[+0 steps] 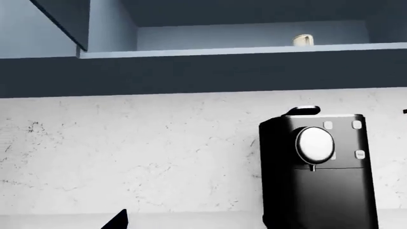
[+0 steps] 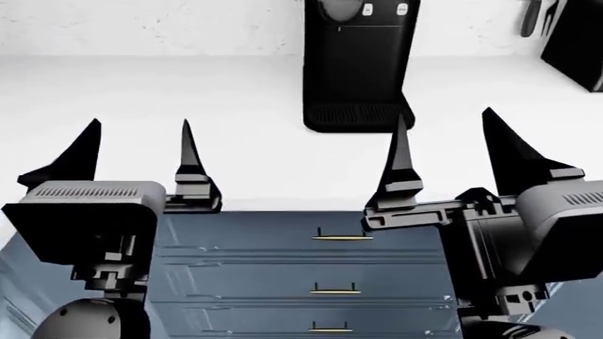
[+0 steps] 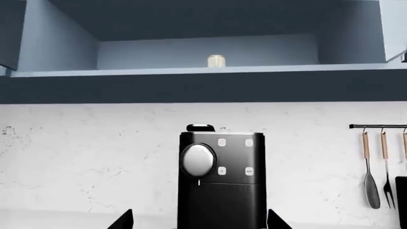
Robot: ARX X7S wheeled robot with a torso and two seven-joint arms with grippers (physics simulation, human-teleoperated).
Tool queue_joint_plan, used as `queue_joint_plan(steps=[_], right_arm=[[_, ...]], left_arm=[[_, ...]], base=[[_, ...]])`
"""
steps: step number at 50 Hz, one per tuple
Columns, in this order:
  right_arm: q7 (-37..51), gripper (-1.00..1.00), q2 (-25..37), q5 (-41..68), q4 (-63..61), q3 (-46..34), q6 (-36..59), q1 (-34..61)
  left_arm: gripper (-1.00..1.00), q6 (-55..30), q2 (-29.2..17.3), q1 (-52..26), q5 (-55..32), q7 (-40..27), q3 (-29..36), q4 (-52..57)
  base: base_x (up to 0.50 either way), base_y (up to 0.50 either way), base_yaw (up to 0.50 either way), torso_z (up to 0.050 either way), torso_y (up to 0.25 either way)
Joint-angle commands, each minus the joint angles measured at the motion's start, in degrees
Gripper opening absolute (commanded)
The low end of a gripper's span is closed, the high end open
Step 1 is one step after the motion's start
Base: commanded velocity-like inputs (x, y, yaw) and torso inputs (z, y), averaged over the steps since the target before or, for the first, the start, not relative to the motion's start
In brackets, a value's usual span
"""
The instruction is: Pick the mug from the cabinet, place it under the coffee machine dispenser, and press the start button.
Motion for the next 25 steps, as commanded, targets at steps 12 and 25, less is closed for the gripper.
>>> queue_joint_plan(steps=[12, 25], right_arm=[[11.1, 1.0, 6.6, 12.8, -1.0, 1.2, 3.0, 5.7], [42.8, 1.0, 11.0, 63.8, 12.7, 10.9, 30.0, 52.4]], left_arm=[[1.0, -16.7, 6.7, -22.2, -3.6, -4.5, 0.7, -14.1], [1.0, 30.2, 9.1, -66.1, -25.2, -13.3, 31.9, -116.9]], base=[[0.04, 0.25, 0.0, 0.0, 0.0], [0.15, 0.0, 0.0, 0.0, 0.0]])
